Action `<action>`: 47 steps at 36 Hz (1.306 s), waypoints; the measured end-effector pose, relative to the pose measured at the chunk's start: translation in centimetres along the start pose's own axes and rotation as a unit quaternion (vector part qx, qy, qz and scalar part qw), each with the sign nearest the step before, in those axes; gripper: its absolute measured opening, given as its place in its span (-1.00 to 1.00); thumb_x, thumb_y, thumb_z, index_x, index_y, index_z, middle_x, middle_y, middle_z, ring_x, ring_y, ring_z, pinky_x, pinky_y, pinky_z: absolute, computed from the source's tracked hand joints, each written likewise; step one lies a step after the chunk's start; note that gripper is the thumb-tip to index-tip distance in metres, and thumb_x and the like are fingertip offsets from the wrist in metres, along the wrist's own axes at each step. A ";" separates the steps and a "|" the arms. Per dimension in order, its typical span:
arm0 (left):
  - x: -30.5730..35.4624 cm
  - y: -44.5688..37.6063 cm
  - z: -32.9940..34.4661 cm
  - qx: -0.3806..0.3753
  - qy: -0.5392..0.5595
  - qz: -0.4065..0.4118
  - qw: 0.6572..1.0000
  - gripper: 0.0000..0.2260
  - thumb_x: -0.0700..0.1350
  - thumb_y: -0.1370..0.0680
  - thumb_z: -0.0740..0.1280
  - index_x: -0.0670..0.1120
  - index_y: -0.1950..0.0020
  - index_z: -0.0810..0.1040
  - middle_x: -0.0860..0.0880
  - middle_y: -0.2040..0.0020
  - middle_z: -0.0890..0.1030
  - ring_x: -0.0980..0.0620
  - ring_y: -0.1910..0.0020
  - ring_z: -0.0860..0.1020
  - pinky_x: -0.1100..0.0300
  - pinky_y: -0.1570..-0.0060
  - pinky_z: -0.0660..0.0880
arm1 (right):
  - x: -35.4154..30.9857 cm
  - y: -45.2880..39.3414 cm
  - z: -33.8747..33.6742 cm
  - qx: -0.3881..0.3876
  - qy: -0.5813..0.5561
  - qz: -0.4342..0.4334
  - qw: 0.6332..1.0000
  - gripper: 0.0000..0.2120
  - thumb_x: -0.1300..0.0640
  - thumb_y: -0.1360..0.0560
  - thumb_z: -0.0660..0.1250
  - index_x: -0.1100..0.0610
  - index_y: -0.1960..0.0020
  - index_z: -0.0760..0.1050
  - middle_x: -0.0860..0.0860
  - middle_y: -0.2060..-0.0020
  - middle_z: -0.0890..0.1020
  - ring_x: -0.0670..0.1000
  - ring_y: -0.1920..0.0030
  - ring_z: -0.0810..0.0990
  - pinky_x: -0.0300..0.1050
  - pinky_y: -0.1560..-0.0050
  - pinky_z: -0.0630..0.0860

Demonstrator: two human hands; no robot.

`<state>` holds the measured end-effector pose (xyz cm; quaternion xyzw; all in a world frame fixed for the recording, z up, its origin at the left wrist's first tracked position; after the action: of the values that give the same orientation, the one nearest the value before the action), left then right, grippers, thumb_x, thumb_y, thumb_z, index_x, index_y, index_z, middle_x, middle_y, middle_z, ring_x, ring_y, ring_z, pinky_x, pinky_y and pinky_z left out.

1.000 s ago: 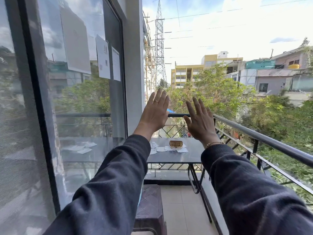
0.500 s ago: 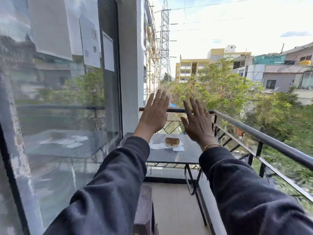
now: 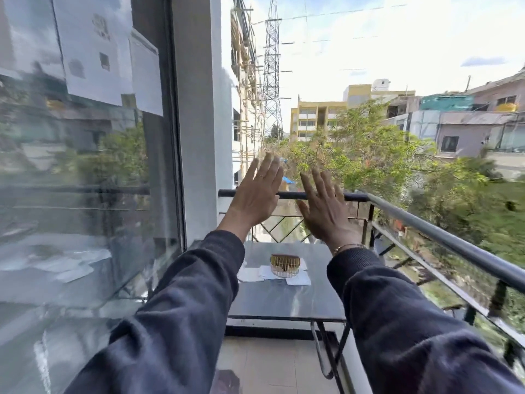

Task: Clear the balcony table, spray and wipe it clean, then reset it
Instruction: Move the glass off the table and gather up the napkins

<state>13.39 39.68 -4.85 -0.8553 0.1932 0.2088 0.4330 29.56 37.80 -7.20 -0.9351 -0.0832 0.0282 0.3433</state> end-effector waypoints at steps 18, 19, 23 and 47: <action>0.2 -8.0 23.3 -0.106 -0.051 0.003 0.993 -0.43 0.03 -0.63 0.08 -0.26 -0.53 0.07 -0.24 -0.54 0.13 -0.22 -0.53 0.06 -0.13 -0.48 -0.01 | 4.3 -15.4 20.7 -0.032 -0.095 0.012 0.995 -0.43 -0.06 -0.60 0.02 -0.01 -0.53 -0.13 0.02 -0.54 -0.10 0.09 -0.54 -0.12 0.20 -0.50 -0.01; 0.1 -8.2 24.6 -0.114 -0.049 -0.003 0.992 -0.44 0.03 -0.63 0.09 -0.24 -0.53 0.09 -0.24 -0.54 0.14 -0.22 -0.53 0.08 -0.12 -0.48 0.01 | 4.4 -16.1 22.1 -0.035 -0.098 0.012 0.995 -0.43 -0.06 -0.60 0.01 -0.01 -0.53 -0.13 0.02 -0.54 -0.11 0.08 -0.54 -0.12 0.19 -0.50 -0.02; -0.4 -9.0 29.1 -0.147 -0.047 -0.038 0.987 -0.45 0.08 -0.56 0.23 -0.17 -0.48 0.29 -0.19 -0.48 0.33 -0.18 -0.49 0.24 -0.09 -0.45 0.15 | 4.4 -18.5 27.9 -0.068 -0.104 -0.005 0.992 -0.44 -0.07 -0.61 -0.02 0.01 -0.53 -0.15 0.04 -0.54 -0.12 0.09 -0.54 -0.09 0.13 -0.49 0.00; 4.6 1.0 55.0 -0.484 0.134 -0.312 0.806 -0.50 0.00 -0.67 -0.06 -0.21 -0.55 0.02 -0.17 -0.57 0.07 -0.14 -0.56 -0.05 0.03 -0.51 -0.13 | -0.2 -20.8 57.8 -0.361 -0.266 -0.079 0.890 -0.50 -0.06 -0.61 0.01 0.11 -0.49 0.09 0.10 -0.49 0.13 0.07 -0.50 0.11 -0.04 -0.40 0.21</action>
<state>6.25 83.59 -37.50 -0.9876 -0.1540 0.0126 -0.0260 20.14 90.18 -37.84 -0.9423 -0.2495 0.2169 -0.0524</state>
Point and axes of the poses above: each hand's wrist, its own y-axis away from the middle knuckle, its own z-axis out of the palm, x = y × z, the point moved 1 cm from there along -y, towards the middle knuckle
